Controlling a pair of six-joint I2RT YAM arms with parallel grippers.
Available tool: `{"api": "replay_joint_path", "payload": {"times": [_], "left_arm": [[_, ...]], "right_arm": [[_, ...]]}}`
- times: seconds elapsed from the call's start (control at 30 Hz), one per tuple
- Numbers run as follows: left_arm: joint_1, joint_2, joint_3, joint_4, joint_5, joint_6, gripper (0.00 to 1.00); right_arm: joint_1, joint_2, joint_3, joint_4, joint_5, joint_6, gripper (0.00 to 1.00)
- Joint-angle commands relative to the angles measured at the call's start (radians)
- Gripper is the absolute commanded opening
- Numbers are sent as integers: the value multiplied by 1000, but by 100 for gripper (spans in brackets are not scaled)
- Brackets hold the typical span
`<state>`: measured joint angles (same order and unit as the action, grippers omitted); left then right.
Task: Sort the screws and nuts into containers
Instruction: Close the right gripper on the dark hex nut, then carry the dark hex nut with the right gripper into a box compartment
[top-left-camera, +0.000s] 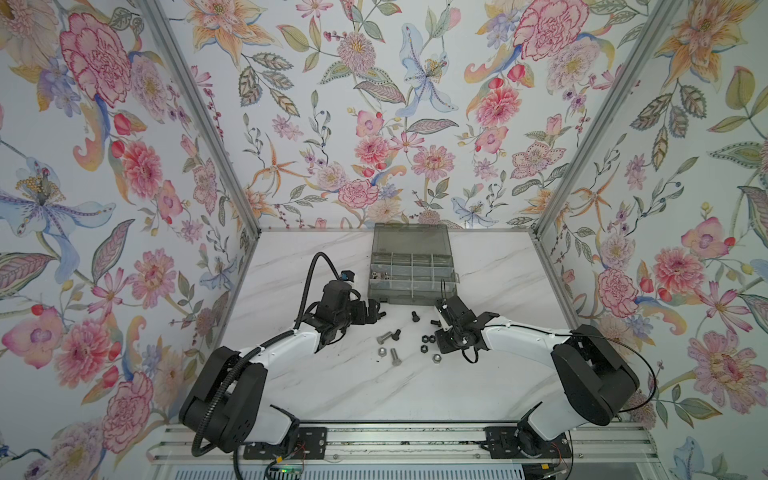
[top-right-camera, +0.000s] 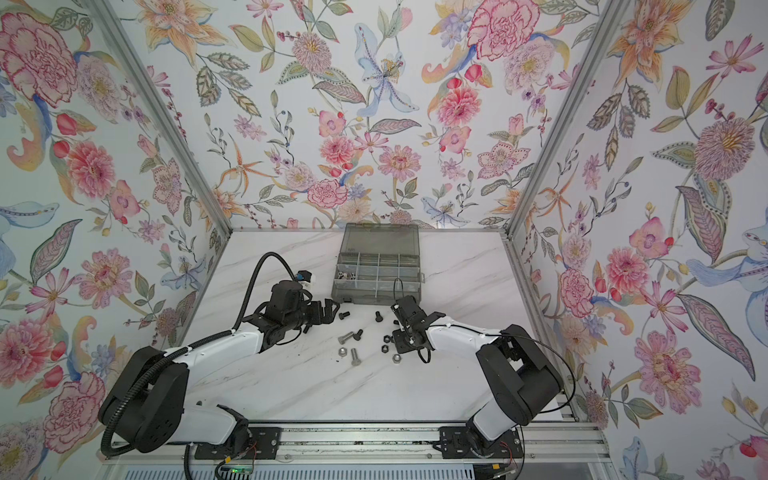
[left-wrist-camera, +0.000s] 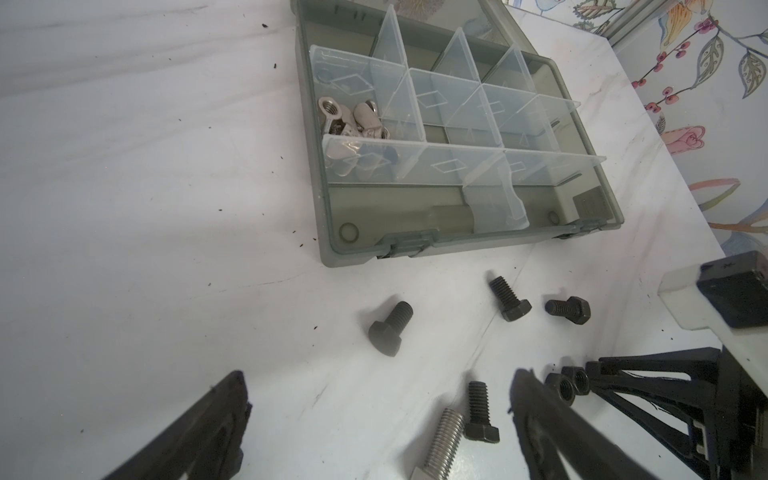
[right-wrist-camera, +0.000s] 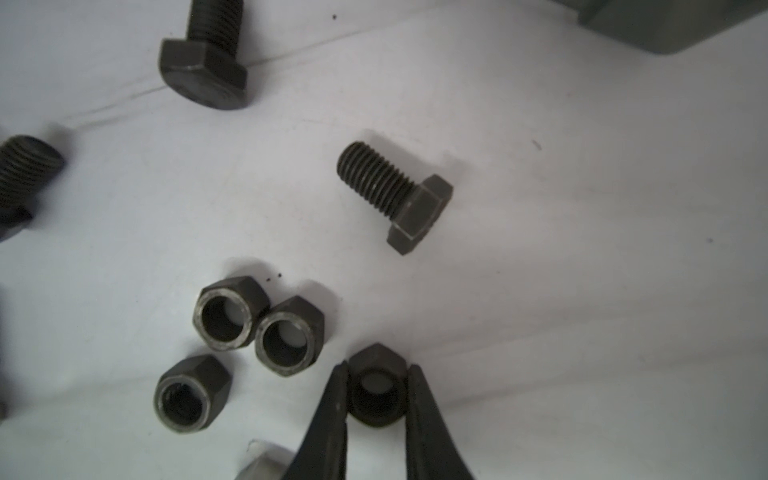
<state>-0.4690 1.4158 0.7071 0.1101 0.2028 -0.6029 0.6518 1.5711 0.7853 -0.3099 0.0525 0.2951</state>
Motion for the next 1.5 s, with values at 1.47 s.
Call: {"api": "replay_joint_path", "payload": {"times": [1.47], "left_arm": [[22,-53,-26,58,124,-38,99]], "right_arm": [[-113,587,1014,-116,-195,-152,3]]}}
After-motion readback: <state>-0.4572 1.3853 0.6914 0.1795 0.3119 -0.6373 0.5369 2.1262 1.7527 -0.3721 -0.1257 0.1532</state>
